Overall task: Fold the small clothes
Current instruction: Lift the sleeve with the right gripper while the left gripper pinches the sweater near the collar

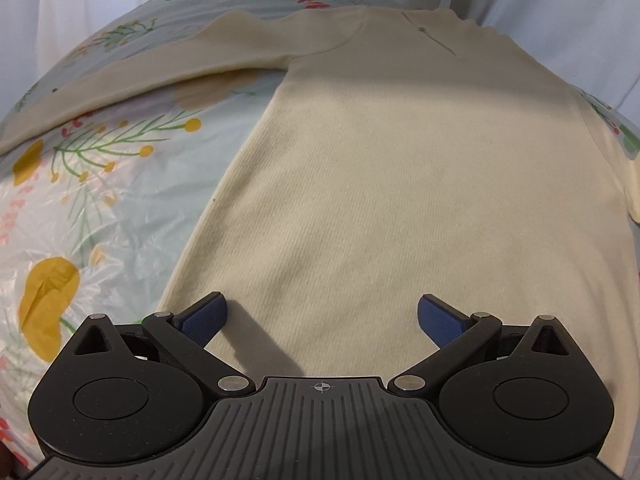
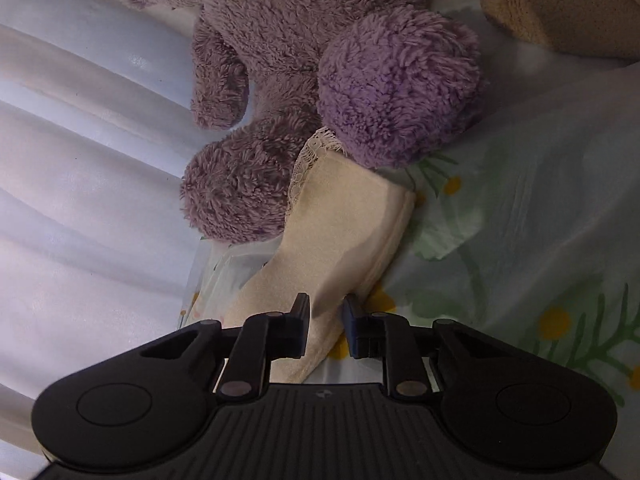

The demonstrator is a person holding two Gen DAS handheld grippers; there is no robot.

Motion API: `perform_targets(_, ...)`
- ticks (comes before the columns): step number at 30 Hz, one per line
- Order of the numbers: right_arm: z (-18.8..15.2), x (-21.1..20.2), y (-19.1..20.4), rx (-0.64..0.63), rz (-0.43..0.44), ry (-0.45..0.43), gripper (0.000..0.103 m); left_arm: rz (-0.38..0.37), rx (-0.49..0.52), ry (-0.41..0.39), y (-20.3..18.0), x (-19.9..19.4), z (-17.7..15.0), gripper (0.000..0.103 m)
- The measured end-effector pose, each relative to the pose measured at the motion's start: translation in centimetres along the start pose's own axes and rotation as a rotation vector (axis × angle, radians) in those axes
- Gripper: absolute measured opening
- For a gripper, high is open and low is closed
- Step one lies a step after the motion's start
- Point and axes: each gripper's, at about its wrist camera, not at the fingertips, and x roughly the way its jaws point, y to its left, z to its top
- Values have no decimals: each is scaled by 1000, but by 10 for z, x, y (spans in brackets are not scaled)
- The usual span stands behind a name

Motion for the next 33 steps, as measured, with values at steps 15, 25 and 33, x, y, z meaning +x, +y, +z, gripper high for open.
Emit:
perform_targets(15, 0, -3, 23, -30, -14, -104, 9, -54, 6, -11, 11, 3, 5, 103)
perform_targets(25, -77, -62, 175, -617, 217, -233, 5, -221, -98, -26, 29, -6, 32, 103)
perform_targets(33, -254, -25, 215, -815, 503, 347, 30, -512, -22, -104, -15, -15, 107, 103)
